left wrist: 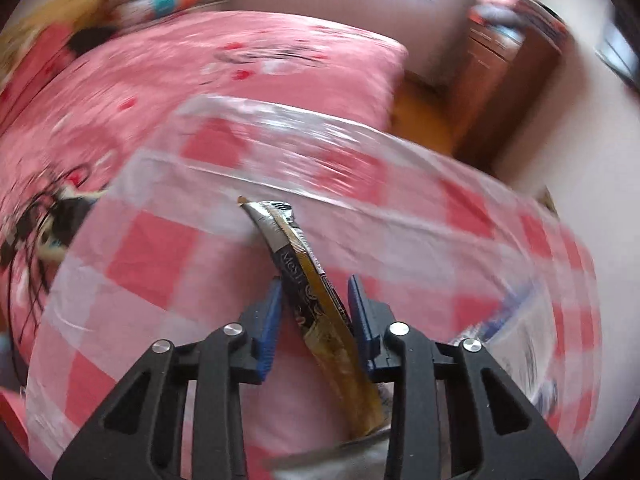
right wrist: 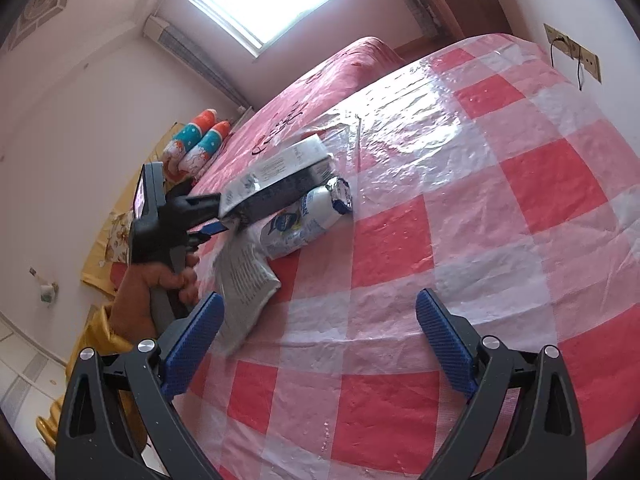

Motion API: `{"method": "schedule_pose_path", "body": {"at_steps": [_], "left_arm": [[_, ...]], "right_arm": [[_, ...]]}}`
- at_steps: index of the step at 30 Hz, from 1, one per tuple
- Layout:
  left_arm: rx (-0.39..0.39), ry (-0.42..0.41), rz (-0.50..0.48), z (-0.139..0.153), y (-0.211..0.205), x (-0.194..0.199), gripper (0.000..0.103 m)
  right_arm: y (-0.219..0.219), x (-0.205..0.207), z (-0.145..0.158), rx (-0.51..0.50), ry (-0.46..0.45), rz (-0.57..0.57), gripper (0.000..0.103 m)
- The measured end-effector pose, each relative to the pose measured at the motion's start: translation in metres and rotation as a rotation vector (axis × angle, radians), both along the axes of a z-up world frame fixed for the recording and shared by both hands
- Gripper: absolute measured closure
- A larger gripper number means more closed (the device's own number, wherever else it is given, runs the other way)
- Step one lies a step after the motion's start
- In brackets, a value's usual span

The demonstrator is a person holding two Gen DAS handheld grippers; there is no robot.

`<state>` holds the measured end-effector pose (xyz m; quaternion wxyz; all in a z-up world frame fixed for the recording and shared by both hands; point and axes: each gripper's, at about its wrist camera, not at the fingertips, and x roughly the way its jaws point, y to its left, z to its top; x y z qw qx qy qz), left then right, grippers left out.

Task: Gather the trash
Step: 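Grasp the dark snack wrapper with the left tool while the right tool grasps the grey packet, then carry the wrapper with the left tool while the right tool carries the grey packet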

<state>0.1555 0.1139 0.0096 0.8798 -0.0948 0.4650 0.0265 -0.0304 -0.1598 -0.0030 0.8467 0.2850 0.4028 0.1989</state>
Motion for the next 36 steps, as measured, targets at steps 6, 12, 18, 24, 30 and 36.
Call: {"method": "schedule_pose_path", "body": {"at_steps": [6,12,18,24,30,36], "left_arm": [[0.103,0.015,-0.256,-0.001,-0.058,-0.048,0.078],[0.035,0.036,-0.369,0.002,-0.086,-0.088,0.08],[-0.001,0.045,-0.399,0.001,-0.093,-0.114,0.08],[0.043,0.024,-0.374,0.001,-0.097,-0.112,0.07],[0.104,-0.016,-0.402,-0.001,-0.103,-0.111,0.071],[0.068,-0.024,-0.371,-0.001,-0.089,-0.116,0.09]], "right_arm": [[-0.013,-0.002,0.005,-0.01,-0.014,-0.041,0.007],[-0.02,-0.001,0.004,-0.014,-0.004,-0.059,0.008],[-0.014,0.001,0.004,-0.079,0.007,-0.05,0.008],[0.001,0.009,0.005,-0.155,0.003,-0.02,0.008],[0.015,0.009,0.005,-0.173,-0.004,0.058,0.008],[0.035,0.003,0.006,-0.178,-0.018,0.183,0.008]]}}
